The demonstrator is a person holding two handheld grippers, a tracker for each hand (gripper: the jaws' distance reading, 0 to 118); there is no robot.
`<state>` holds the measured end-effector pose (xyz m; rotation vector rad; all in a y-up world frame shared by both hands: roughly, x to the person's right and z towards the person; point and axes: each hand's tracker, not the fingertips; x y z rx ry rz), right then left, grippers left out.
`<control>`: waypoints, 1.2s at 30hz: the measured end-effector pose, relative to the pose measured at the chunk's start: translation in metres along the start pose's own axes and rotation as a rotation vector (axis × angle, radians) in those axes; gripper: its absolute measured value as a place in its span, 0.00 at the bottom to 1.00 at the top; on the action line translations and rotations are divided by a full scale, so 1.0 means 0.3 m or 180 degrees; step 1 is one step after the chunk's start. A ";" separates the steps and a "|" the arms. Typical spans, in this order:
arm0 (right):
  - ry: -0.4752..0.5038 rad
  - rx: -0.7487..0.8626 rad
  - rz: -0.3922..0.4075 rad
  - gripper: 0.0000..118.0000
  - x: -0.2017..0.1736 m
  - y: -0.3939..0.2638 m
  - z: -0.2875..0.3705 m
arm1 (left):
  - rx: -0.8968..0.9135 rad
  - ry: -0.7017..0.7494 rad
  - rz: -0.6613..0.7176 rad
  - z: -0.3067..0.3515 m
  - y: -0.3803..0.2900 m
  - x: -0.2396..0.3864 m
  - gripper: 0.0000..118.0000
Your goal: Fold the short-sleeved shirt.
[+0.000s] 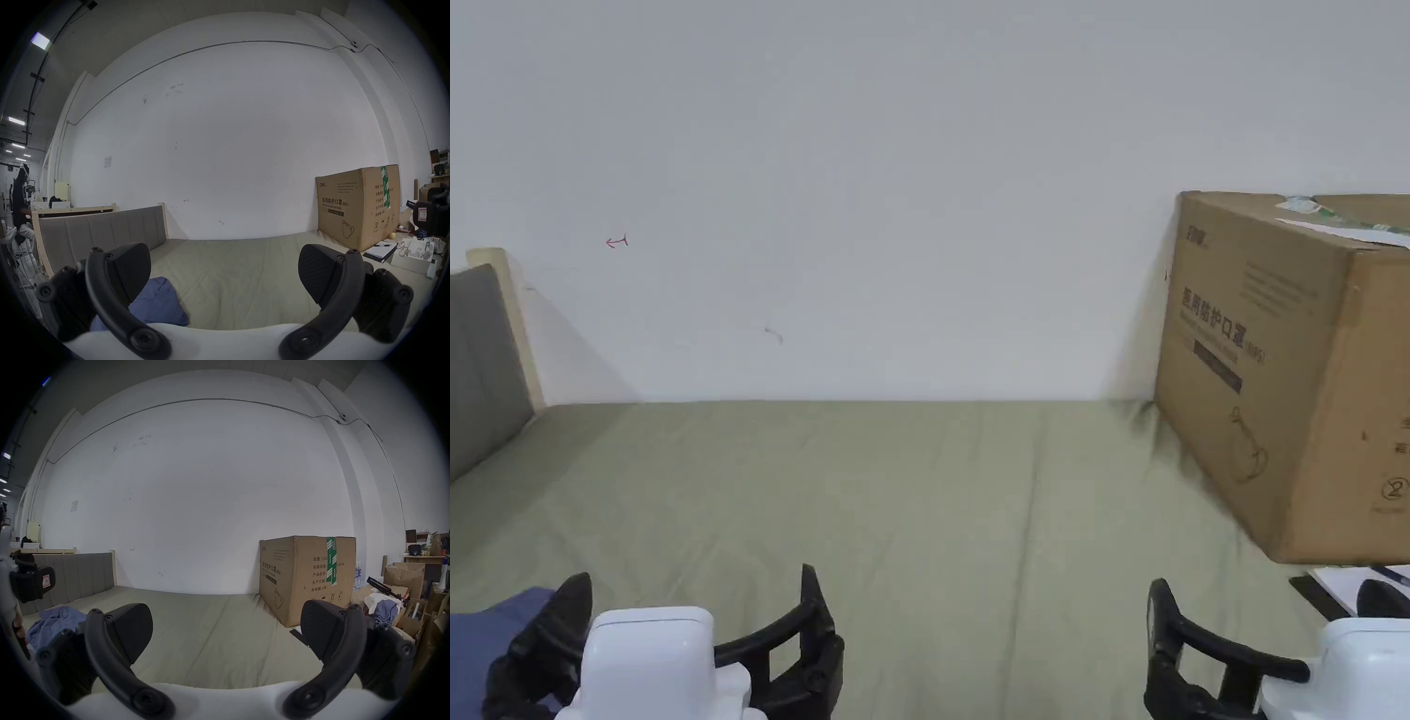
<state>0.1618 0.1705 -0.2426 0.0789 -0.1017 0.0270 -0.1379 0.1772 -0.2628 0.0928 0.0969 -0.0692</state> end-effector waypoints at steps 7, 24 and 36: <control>-0.0038 -0.0023 -0.0140 1.00 0.021 0.001 -0.001 | 0.0017 0.0006 0.0001 0.002 0.002 0.004 1.00; -0.0044 -0.0162 -0.0049 1.00 0.034 -0.010 -0.009 | -0.0079 -0.0121 -0.0047 -0.007 -0.008 0.022 1.00; 0.0003 -0.0218 -0.0012 1.00 0.029 -0.011 -0.019 | -0.0144 -0.0139 -0.0055 -0.018 -0.009 0.022 1.00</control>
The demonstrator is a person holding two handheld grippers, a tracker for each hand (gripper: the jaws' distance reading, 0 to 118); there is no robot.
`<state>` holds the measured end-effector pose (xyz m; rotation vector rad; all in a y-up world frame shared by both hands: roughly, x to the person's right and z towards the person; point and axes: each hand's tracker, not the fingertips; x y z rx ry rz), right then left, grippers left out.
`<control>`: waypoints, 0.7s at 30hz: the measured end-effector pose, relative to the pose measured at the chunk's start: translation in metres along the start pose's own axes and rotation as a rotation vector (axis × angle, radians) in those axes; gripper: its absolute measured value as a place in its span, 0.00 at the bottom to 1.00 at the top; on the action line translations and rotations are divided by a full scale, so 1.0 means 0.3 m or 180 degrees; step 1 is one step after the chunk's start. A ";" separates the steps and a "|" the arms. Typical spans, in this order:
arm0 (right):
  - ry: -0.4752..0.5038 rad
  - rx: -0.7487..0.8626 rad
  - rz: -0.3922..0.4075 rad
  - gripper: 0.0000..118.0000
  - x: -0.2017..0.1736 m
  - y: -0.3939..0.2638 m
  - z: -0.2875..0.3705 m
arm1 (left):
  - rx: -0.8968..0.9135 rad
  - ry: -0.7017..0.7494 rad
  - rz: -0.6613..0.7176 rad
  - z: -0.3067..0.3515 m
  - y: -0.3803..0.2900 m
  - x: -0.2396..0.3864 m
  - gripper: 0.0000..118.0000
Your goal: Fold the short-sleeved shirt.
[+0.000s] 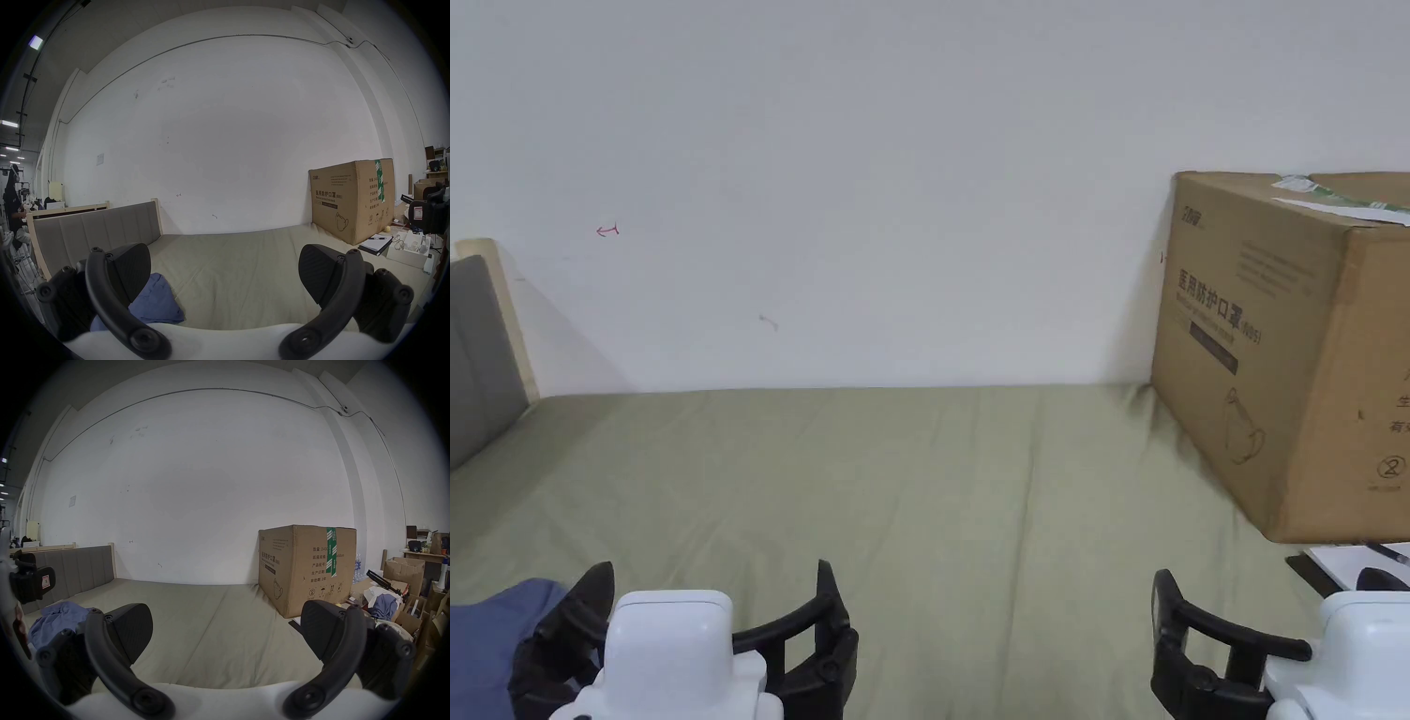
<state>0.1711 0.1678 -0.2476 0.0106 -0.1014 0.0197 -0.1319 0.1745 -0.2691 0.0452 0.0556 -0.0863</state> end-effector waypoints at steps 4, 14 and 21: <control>0.0048 0.0005 -0.0463 1.00 0.027 -0.009 -0.006 | -0.0042 0.0149 -0.0349 -0.001 0.023 0.023 1.00; 0.0026 -0.1657 -0.5305 1.00 0.228 -0.303 -0.048 | 0.0217 0.0088 -0.4390 -0.014 -0.103 0.178 1.00; 0.0053 -0.0486 -0.1539 1.00 0.138 -0.007 -0.015 | -0.0390 -0.0208 -0.1108 -0.037 0.047 0.082 1.00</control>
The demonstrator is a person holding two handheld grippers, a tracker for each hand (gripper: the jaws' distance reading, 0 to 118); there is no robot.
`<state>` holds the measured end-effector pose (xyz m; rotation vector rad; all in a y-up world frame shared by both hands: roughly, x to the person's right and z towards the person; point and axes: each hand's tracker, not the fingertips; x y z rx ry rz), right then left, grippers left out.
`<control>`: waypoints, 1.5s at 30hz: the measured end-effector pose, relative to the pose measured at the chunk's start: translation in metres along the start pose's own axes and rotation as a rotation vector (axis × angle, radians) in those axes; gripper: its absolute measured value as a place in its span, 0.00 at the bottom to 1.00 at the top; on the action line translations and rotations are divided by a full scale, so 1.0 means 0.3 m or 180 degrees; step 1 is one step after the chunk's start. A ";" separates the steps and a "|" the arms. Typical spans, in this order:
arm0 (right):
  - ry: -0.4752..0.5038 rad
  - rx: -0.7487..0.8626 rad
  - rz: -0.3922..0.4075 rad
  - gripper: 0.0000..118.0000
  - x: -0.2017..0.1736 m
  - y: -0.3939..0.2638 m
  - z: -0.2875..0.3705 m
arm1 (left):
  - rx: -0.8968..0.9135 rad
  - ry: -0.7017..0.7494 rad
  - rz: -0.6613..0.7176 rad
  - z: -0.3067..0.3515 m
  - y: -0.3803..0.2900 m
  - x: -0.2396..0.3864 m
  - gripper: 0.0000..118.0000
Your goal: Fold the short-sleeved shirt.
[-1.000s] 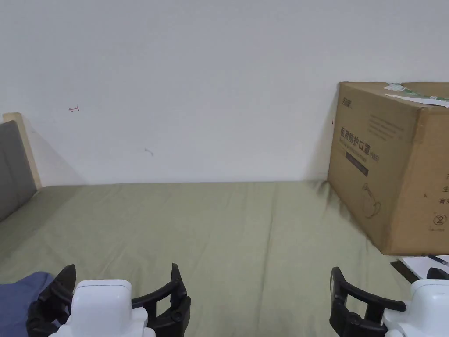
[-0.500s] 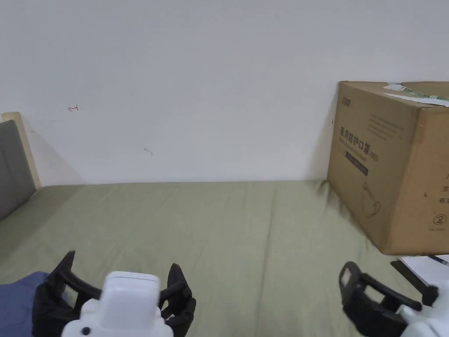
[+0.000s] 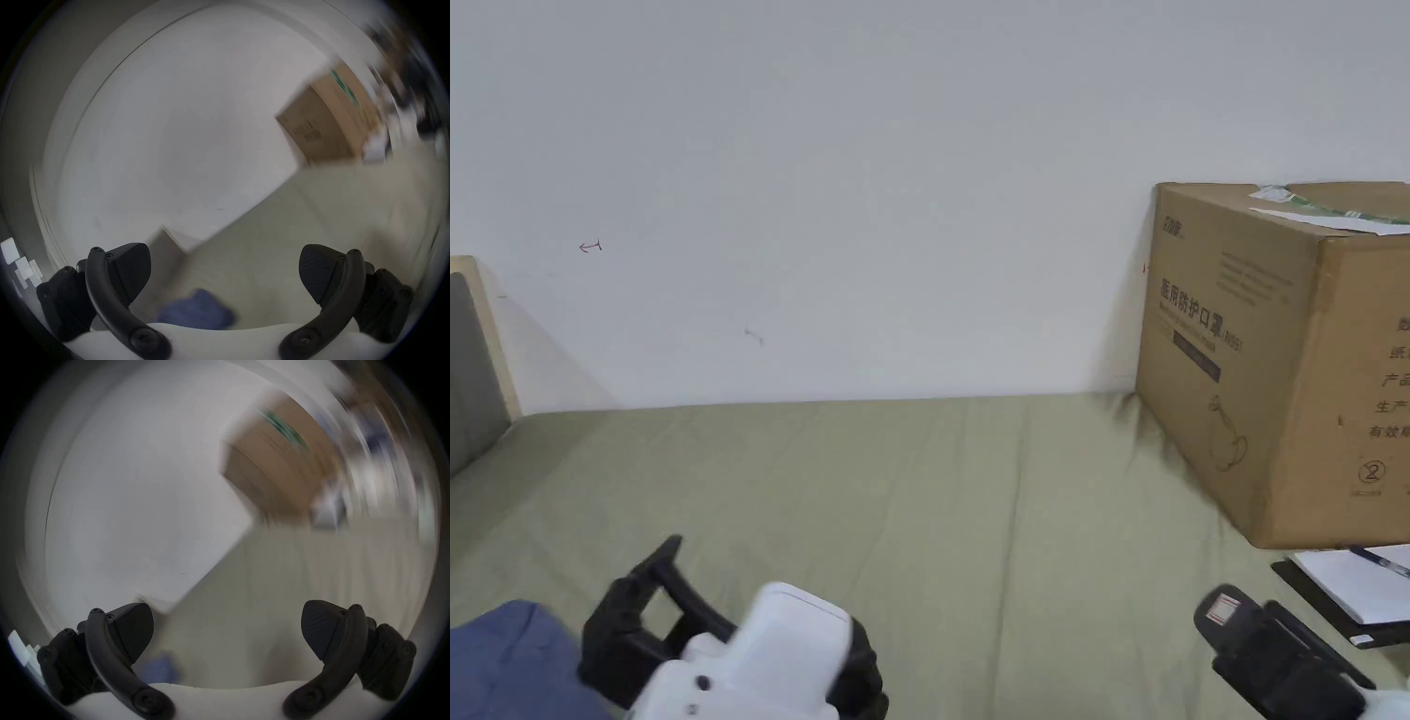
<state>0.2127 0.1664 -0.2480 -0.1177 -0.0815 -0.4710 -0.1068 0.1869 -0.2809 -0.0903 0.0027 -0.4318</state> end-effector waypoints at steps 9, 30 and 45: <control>-0.0007 0.1095 0.2218 1.00 -0.176 -0.073 0.075 | 0.0913 0.0632 0.1629 0.064 -0.094 -0.115 1.00; -0.0150 0.0669 0.1696 1.00 -0.125 -0.096 0.048 | 0.0565 0.0402 0.1350 0.053 -0.089 -0.098 1.00; -0.0002 0.0610 0.1770 1.00 -0.139 -0.092 0.057 | 0.0429 0.0304 0.1223 0.036 -0.085 -0.095 1.00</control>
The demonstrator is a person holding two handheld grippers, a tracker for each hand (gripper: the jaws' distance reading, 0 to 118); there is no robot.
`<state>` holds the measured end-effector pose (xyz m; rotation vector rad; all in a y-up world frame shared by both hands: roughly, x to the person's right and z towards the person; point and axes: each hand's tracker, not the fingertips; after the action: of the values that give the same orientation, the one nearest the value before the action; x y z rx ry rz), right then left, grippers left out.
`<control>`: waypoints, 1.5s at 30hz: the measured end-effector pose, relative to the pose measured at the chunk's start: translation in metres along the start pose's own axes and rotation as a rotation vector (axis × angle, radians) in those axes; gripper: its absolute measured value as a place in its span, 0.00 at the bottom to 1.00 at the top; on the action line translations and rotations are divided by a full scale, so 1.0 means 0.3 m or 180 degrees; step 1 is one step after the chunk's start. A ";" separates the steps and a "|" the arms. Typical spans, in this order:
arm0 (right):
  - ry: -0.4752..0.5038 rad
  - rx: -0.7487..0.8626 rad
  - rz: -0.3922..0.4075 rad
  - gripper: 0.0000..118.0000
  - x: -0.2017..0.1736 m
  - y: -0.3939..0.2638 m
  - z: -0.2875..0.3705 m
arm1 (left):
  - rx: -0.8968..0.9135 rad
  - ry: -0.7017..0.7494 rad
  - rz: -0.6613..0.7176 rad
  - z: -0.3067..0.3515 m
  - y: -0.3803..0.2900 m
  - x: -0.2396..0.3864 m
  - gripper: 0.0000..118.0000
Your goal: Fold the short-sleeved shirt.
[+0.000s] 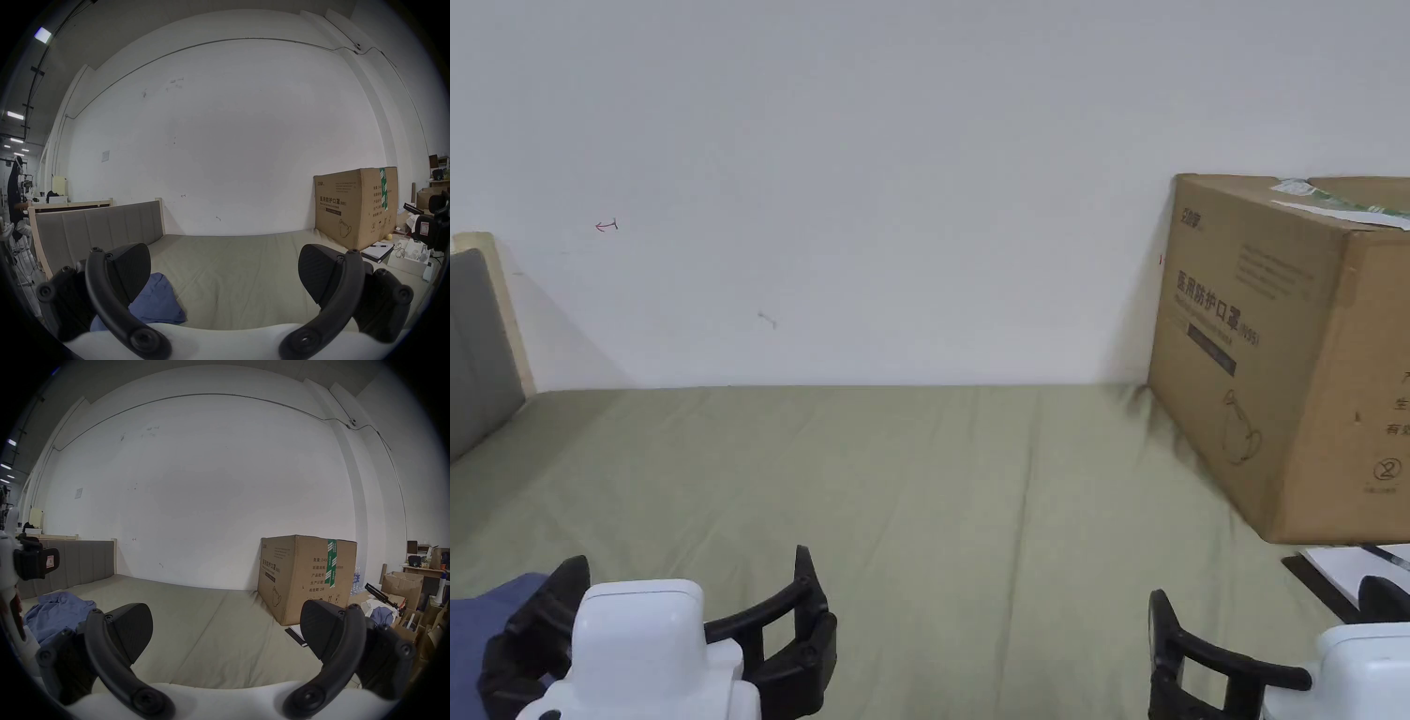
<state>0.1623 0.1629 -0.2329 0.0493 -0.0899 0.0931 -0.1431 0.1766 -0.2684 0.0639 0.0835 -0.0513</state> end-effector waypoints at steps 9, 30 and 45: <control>-0.0150 -0.0021 -0.0130 0.00 0.026 -0.003 -0.003 | -0.0009 0.0093 -0.0044 0.010 0.008 0.018 0.00; 0.1628 -0.0092 -0.0241 0.00 -0.608 0.023 -0.087 | -0.0387 0.1694 -0.0200 0.274 -0.058 -0.631 0.00; 0.2112 -0.0580 -0.0369 0.00 -0.648 0.014 -0.181 | -0.1653 0.1155 0.0957 -0.242 -0.136 -0.998 0.00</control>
<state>-0.0261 0.1523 -0.3047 -0.1593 0.5667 -0.0181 -0.4493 0.1551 -0.3176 -0.4349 0.4455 0.2841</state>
